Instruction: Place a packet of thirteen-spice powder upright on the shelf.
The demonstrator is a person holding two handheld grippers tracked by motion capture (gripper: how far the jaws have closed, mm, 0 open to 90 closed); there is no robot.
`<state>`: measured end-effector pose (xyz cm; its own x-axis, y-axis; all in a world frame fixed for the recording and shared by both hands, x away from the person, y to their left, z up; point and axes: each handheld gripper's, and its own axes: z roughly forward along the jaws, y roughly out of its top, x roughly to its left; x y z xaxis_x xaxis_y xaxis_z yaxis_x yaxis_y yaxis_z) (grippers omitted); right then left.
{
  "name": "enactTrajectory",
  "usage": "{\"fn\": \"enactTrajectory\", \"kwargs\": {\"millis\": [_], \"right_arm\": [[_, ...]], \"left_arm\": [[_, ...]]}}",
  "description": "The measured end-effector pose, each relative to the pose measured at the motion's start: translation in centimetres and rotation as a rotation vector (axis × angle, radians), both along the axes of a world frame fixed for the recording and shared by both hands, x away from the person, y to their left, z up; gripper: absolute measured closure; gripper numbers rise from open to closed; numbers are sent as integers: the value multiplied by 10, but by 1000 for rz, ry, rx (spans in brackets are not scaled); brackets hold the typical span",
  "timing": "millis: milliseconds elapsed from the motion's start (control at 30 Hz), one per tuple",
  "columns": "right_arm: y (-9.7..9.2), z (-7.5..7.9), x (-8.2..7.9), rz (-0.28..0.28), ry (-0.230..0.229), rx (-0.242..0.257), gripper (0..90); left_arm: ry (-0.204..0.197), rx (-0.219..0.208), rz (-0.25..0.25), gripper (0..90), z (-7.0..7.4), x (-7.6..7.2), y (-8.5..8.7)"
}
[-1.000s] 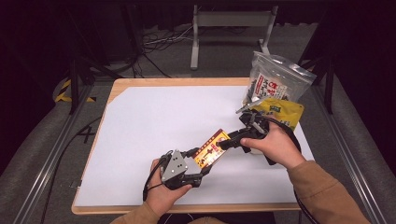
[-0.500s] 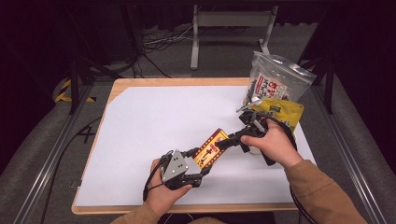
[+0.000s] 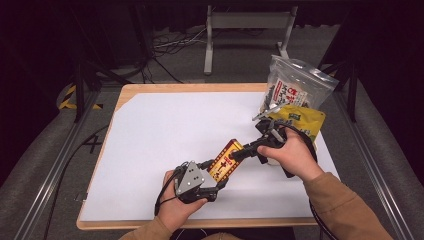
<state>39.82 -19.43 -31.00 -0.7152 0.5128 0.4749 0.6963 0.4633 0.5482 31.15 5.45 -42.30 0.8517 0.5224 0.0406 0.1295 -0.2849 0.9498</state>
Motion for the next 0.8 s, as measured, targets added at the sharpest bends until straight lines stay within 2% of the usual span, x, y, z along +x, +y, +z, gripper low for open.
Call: {"fn": "enactTrajectory", "kwargs": {"millis": [100,267,333,467,567,700,800], "right_arm": [[1,2,-2,9,-5,-8,650],[6,9,-7,39,-44,-19,674],[6,14,-8,49,-66,-30,681],[3,22,-10,57,-119,-55,682],[-1,28,-11,70,-153,-56,683],[-8,37,-13,86,-208,-89,683],[-12,42,-14,91,-231,-103,683]], "left_arm": [[11,-6,-4,296,-1,1,-1],[29,-21,-33,283,0,3,-1],[51,-21,-49,274,1,4,-1],[77,8,-70,204,4,7,1],[82,13,-78,178,6,8,3],[88,3,-77,151,10,10,8],[90,7,-70,130,11,12,12]]}}
